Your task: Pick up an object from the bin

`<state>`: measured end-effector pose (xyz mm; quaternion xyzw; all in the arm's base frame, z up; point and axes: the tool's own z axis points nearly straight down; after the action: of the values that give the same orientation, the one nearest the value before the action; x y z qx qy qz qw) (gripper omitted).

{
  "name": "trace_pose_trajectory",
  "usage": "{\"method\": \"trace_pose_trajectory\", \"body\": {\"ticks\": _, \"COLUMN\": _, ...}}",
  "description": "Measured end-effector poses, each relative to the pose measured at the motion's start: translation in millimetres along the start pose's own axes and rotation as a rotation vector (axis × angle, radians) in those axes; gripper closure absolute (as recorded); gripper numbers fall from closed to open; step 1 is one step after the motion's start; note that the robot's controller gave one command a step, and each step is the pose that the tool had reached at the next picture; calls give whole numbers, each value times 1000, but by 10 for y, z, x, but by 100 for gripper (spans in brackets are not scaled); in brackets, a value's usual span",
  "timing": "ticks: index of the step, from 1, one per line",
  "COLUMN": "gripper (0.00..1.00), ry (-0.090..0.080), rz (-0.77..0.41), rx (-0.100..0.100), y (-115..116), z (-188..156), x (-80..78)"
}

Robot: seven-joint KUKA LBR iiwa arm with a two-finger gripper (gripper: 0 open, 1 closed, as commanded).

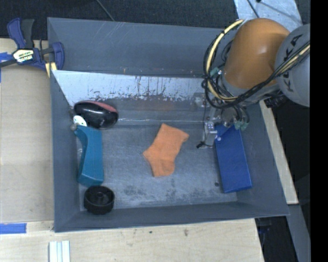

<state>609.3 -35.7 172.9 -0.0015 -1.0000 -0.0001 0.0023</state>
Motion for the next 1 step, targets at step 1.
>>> {"method": "trace_pose_trajectory", "body": {"ticks": 1, "gripper": 0, "ry": -8, "rz": -1, "rx": 1, "y": 0, "z": -53, "x": -15}}
